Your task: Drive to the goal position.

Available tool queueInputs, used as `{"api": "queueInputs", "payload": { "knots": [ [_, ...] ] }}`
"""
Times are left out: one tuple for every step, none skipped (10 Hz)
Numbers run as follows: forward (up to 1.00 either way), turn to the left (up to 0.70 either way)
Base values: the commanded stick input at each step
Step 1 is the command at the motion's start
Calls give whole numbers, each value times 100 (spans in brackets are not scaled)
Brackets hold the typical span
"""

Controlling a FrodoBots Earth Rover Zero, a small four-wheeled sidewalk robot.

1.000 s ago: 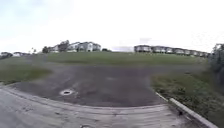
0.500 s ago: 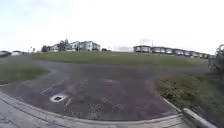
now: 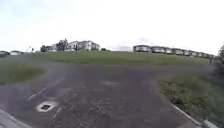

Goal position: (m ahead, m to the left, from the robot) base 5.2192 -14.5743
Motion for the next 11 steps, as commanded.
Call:
{"api": "queueInputs", "payload": {
  "knots": [
    [70,0],
    [70,0],
    [70,0],
    [70,0],
    [70,0],
    [70,0],
    [70,0],
    [70,0],
    [70,0],
    [70,0],
    [70,0]
  ]
}}
